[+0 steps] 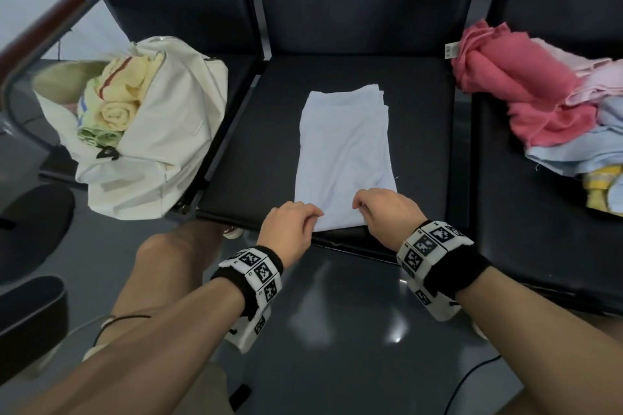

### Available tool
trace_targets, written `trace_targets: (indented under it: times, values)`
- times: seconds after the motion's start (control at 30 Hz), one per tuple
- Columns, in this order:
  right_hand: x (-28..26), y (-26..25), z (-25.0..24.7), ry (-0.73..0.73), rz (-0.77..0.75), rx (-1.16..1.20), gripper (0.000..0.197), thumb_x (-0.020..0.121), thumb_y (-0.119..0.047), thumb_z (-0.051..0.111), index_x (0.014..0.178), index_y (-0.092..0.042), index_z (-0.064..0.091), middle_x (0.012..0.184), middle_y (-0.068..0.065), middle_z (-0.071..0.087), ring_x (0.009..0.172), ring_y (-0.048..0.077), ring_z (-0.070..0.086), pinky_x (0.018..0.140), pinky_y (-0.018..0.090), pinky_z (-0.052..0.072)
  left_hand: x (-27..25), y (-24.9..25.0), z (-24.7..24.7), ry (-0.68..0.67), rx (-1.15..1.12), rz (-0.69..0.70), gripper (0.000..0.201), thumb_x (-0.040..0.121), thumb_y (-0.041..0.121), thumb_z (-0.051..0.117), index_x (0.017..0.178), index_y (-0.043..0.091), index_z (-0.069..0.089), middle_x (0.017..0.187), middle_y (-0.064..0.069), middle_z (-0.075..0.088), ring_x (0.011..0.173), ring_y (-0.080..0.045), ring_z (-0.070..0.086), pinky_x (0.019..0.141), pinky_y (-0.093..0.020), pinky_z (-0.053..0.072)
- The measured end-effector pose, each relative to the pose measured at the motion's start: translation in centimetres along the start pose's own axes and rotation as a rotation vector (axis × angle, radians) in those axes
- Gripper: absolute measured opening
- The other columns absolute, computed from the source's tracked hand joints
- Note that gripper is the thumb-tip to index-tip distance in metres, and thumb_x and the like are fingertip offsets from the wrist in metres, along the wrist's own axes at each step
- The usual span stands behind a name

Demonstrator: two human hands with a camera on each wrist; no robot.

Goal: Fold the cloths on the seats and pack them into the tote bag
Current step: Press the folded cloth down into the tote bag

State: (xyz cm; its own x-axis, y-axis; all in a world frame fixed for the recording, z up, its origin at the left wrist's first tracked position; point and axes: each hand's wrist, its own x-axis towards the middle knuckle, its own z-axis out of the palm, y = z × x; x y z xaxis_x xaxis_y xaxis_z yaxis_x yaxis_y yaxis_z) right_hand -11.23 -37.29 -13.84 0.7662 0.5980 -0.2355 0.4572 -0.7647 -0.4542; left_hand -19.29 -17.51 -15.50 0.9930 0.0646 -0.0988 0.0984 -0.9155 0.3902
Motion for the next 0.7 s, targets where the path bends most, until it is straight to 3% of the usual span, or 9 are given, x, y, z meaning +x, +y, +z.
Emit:
trace_targets:
  times: [0.1,0.17,0.23,0.33,0.43,0.53,0.63,0.7]
  values:
    - [0.0,0.3,0.5,0.022,0.003,0.027,0.019,0.100,-0.018,0.042,0.109,-0.019,0.059,0.104,-0.001,0.057,0.091,0.020,0.056,0.076,0.034,0.048,-0.1,0.2,0.2,0.041,-0.103,-0.030,0.016,0.094,0.013,0.058,0.104,0.019,0.069,0.093,0.003,0.066,0.088,-0.018,0.061,0.082,-0.036,0.049]
    - [0.0,0.3,0.7,0.082,-0.004,0.032,0.013,0.098,-0.016,0.046,0.102,-0.016,0.059,0.100,-0.001,0.053,0.084,0.021,0.054,0.071,0.034,0.048,0.0,0.1,0.3,0.107,-0.146,-0.045,0.011,0.090,0.009,0.063,0.097,0.016,0.068,0.090,0.004,0.058,0.080,-0.013,0.056,0.077,-0.026,0.046]
    - [0.2,0.3,1.0,0.165,-0.025,-0.014,0.009,0.093,-0.011,0.053,0.094,-0.014,0.061,0.095,0.001,0.053,0.084,0.022,0.052,0.069,0.034,0.045,0.2,0.1,0.5,0.187,-0.129,-0.035,0.011,0.085,0.004,0.067,0.090,0.013,0.071,0.091,0.003,0.056,0.083,-0.012,0.053,0.076,-0.021,0.041]
    - [0.4,0.1,1.1,0.174,-0.049,-0.117,0.013,0.089,-0.007,0.055,0.091,-0.014,0.066,0.092,0.001,0.057,0.090,0.023,0.052,0.071,0.029,0.034,0.5,0.4,0.8,0.196,-0.084,0.026,0.017,0.079,-0.004,0.066,0.081,0.013,0.072,0.086,0.001,0.062,0.078,-0.018,0.059,0.073,-0.030,0.050]
    - [0.3,-0.2,0.7,0.094,-0.053,-0.153,0.021,0.095,-0.017,0.048,0.100,-0.017,0.069,0.100,0.000,0.056,0.096,0.022,0.052,0.073,0.028,0.033,0.5,0.0,1.1,0.184,-0.025,0.056,0.017,0.076,-0.003,0.070,0.079,0.014,0.073,0.081,0.002,0.068,0.074,-0.022,0.064,0.069,-0.038,0.056]
    - [-0.1,-0.3,0.2,0.032,-0.074,-0.182,0.025,0.094,-0.038,0.053,0.105,-0.022,0.069,0.108,-0.004,0.053,0.106,0.019,0.049,0.085,0.032,0.038,0.3,-0.2,1.1,0.228,0.029,0.065,0.013,0.075,0.003,0.073,0.081,0.015,0.075,0.076,0.002,0.071,0.072,-0.024,0.067,0.068,-0.039,0.057]
    - [-0.1,-0.2,0.5,0.033,-0.100,-0.227,0.022,0.095,-0.032,0.053,0.108,-0.023,0.067,0.110,-0.005,0.052,0.107,0.019,0.047,0.087,0.032,0.037,-0.1,0.5,0.9,0.279,0.158,0.132,0.010,0.080,0.025,0.068,0.086,0.020,0.074,0.070,0.005,0.069,0.067,-0.022,0.064,0.065,-0.032,0.050]
    - [0.2,-0.1,0.8,0.055,-0.099,-0.216,0.023,0.099,-0.027,0.047,0.110,-0.022,0.066,0.108,-0.004,0.054,0.106,0.020,0.048,0.086,0.033,0.037,-0.3,1.0,0.8,0.233,0.253,0.167,0.033,0.078,0.040,0.071,0.104,0.021,0.067,0.077,0.006,0.068,0.073,-0.020,0.063,0.067,-0.034,0.047]
